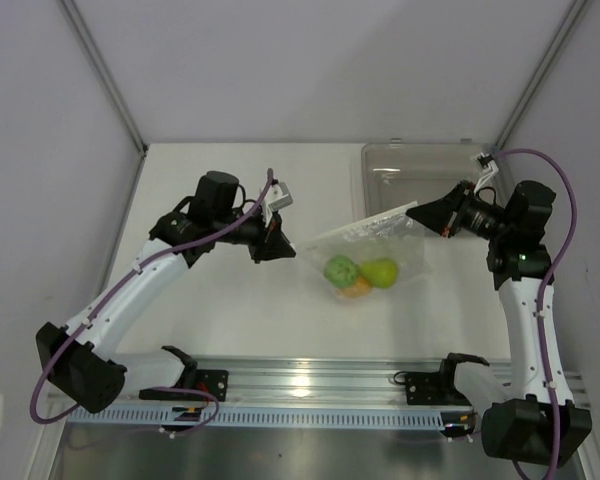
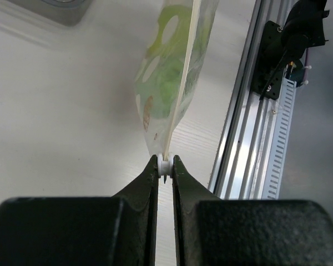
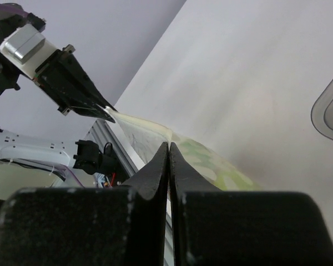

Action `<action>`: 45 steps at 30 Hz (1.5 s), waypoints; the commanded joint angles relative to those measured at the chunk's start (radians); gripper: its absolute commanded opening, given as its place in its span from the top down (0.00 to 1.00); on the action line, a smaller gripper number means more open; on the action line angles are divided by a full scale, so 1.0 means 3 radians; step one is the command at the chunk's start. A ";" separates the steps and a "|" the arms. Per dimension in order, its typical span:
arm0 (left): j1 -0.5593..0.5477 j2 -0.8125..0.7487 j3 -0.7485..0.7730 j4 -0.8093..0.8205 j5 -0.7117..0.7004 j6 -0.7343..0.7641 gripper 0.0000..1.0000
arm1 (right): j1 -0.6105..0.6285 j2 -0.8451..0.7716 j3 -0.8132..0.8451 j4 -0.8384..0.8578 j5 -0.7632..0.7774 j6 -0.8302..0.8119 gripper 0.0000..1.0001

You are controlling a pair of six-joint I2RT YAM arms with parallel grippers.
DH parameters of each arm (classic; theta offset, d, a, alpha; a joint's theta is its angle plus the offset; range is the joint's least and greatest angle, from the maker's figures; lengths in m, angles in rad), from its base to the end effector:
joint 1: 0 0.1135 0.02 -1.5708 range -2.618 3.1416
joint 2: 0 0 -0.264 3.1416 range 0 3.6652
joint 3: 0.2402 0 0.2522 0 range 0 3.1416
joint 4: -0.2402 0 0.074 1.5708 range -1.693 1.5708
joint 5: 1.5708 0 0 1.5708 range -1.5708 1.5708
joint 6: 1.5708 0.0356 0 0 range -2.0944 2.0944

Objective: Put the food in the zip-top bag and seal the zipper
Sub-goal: Zip the zipper food storage bag at the center of the board, then place the zipper food storage bag at the center of the board.

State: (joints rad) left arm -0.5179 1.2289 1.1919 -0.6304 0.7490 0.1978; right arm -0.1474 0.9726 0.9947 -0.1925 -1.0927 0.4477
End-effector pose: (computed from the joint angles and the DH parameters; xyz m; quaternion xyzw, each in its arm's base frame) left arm 0.2114 -0.1483 0.3512 0.4429 0.7284 -0.3897 0.3486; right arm 0.2064 0.0013 0.3817 -0.1285 0.7228 0.4752 0.4849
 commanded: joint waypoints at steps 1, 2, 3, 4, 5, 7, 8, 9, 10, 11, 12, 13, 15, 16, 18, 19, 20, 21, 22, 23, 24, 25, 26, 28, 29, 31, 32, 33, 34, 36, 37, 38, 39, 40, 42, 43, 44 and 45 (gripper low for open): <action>0.0080 -0.0108 -0.0036 -0.0031 0.0039 -0.0127 0.99 | 0.0102 0.0046 0.0090 -0.0084 0.0329 -0.0152 1.00; 0.0080 -0.0098 -0.0031 -0.0031 0.0039 -0.0143 0.99 | 0.0229 0.0061 0.0090 -0.0115 0.0370 -0.0198 1.00; 0.0080 -0.0078 -0.0026 -0.0031 0.0029 -0.0148 0.99 | 0.0302 0.0066 0.0090 -0.0161 0.0456 -0.0214 1.00; 0.0080 -0.0067 -0.0021 -0.0036 0.0039 -0.0153 0.99 | 0.0368 0.0077 0.0085 -0.0166 0.0508 -0.0219 1.00; 0.0080 -0.0057 -0.0021 -0.0036 0.0039 -0.0168 0.99 | 0.0480 0.0102 0.0080 -0.0177 0.0554 -0.0224 1.00; 0.0080 -0.0047 -0.0041 -0.0041 -0.0017 -0.0184 0.99 | 0.0685 0.0143 0.0090 -0.0238 0.0722 -0.0239 1.00; 0.0080 -0.0047 -0.0056 -0.0046 -0.0042 -0.0214 0.98 | 0.0762 0.0168 0.0085 -0.0238 0.0763 -0.0229 1.00; 0.0080 -0.0052 -0.0056 -0.0041 -0.0149 -0.0240 0.96 | 0.0914 0.0234 0.0085 -0.0253 0.0845 -0.0229 1.00; 0.0090 -0.0077 -0.0071 -0.0016 -0.0236 -0.0311 0.95 | 0.0992 0.0271 0.0095 -0.0263 0.0901 -0.0224 1.00; 0.0095 -0.0098 -0.0107 0.0005 -0.0313 -0.0438 0.95 | 0.1063 0.0296 0.0095 -0.0253 0.0947 -0.0214 1.00; 0.0100 -0.0113 -0.0123 0.0025 -0.0405 -0.0500 0.95 | 0.1196 0.0352 0.0100 -0.0238 0.1029 -0.0168 1.00; 0.0100 -0.0138 -0.0123 0.0025 -0.0643 -0.0567 0.94 | 0.1253 0.0383 0.0115 -0.0233 0.1085 -0.0138 1.00; 0.0105 -0.0169 -0.0128 0.0020 -0.0844 -0.0771 0.94 | 0.1330 0.0444 0.0126 -0.0152 0.1137 -0.0030 1.00; 0.0105 -0.0190 -0.0128 0.0025 -0.0997 -0.0822 0.93 | 0.1416 0.0526 0.0166 -0.0131 0.1172 0.0061 1.00; 0.0110 -0.0200 -0.0072 -0.0005 -0.1197 -0.0966 0.90 | 0.1514 0.0633 0.0248 -0.0166 0.1244 0.0103 1.00; 0.0121 -0.0190 -0.0011 -0.0031 -0.1350 -0.1027 0.90 | 0.1590 0.0730 0.0289 -0.0177 0.1280 0.0139 1.00; 0.0131 -0.0175 0.0010 -0.0056 -0.1458 -0.1063 0.91 | 0.1611 0.0772 0.0340 -0.0177 0.1326 0.0169 1.00; 0.0146 -0.0164 0.0101 -0.0097 -0.1535 -0.1094 0.92 | 0.1626 0.0823 0.0356 -0.0151 0.1306 0.0200 1.00; 0.0182 -0.0169 0.0112 -0.0128 -0.1616 -0.1114 0.92 | 0.1637 0.0889 0.0366 -0.0121 0.1306 0.0286 1.00; 0.0212 -0.0185 0.0128 -0.0113 -0.1769 -0.1165 0.91 | 0.1637 0.0930 0.0371 -0.0090 0.1321 0.0338 1.00; 0.0238 -0.0185 0.0138 -0.0103 -0.1821 -0.1186 0.90 | 0.1647 0.0986 0.0417 -0.0064 0.1321 0.0374 1.00; 0.0289 -0.0180 0.0219 -0.0087 -0.1877 -0.1196 0.89 | 0.1647 0.1042 0.0452 -0.0064 0.1341 0.0399 1.00; 0.0299 -0.0154 0.0250 -0.0092 -0.1944 -0.1201 0.88 | 0.1647 0.1170 0.0488 -0.0064 0.1377 0.0450 1.00; 0.0355 0.0004 0.0454 -0.0118 -0.2067 -0.1191 0.87 | 0.1647 0.1318 0.0591 -0.0008 0.1418 0.0497 1.00; 0.0376 0.0080 0.0571 -0.0153 -0.2057 -0.1186 0.87 | 0.1652 0.1491 0.0626 0.0028 0.1413 0.0547 1.00; 0.0422 0.0310 0.0669 -0.0164 -0.2093 -0.1186 0.87 | 0.1652 0.1696 0.0835 0.0028 0.1408 0.0568 1.00; 0.0443 0.0382 0.0801 -0.0149 -0.2057 -0.1191 0.88 | 0.1652 0.1900 0.0917 0.0013 0.1428 0.0543 1.00; 0.0463 0.0449 0.0833 -0.0123 -0.2067 -0.1196 0.88 | 0.1647 0.2003 0.1014 -0.0003 0.1449 0.0528 1.00; 0.0509 0.0571 0.0859 -0.0093 -0.2072 -0.1211 0.88 | 0.1647 0.2111 0.1223 -0.0033 0.1464 0.0497 1.00; 0.0585 0.0806 0.1002 -0.0047 -0.2001 -0.1227 0.88 | 0.1637 0.2482 0.1611 -0.0181 0.1469 0.0400 1.00; 0.0611 0.0893 0.1098 -0.0036 -0.1965 -0.1227 0.88 | 0.1632 0.2611 0.1730 -0.0248 0.1469 0.0364 1.00; 0.0632 0.0980 0.1195 -0.0041 -0.1935 -0.1222 0.88 | 0.1627 0.2729 0.1858 -0.0339 0.1490 0.0344 1.00; 0.0652 0.1067 0.1252 -0.0061 -0.1929 -0.1217 0.89 | 0.1622 0.2973 0.1996 -0.0401 0.1500 0.0283 1.00; 0.0698 0.1245 0.1359 -0.0072 -0.1919 -0.1217 0.89 | 0.1616 0.3087 0.2245 -0.0462 0.1505 0.0247 1.00; 0.0754 0.1395 0.1548 -0.0057 -0.1873 -0.1227 0.90 | 0.1576 0.3297 0.2466 -0.0550 0.1510 0.0211 1.00; 0.0800 0.1527 0.1585 -0.0051 -0.1888 -0.1232 0.90 | 0.1560 0.3485 0.2564 -0.0555 0.1485 0.0221 1.00; 0.0816 0.1589 0.1626 -0.0041 -0.1898 -0.1232 0.92 | 0.1545 0.3573 0.2742 -0.0565 0.1469 0.0221 1.00; 0.0851 0.1660 0.1758 -0.0021 -0.1904 -0.1232 0.93 | 0.1535 0.3665 0.2825 -0.0565 0.1469 0.0231 1.00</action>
State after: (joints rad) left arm -0.2916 1.6932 1.6215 -0.6605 0.1642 -0.1505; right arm 0.3279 2.0048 1.7374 -0.3222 -0.6495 0.5407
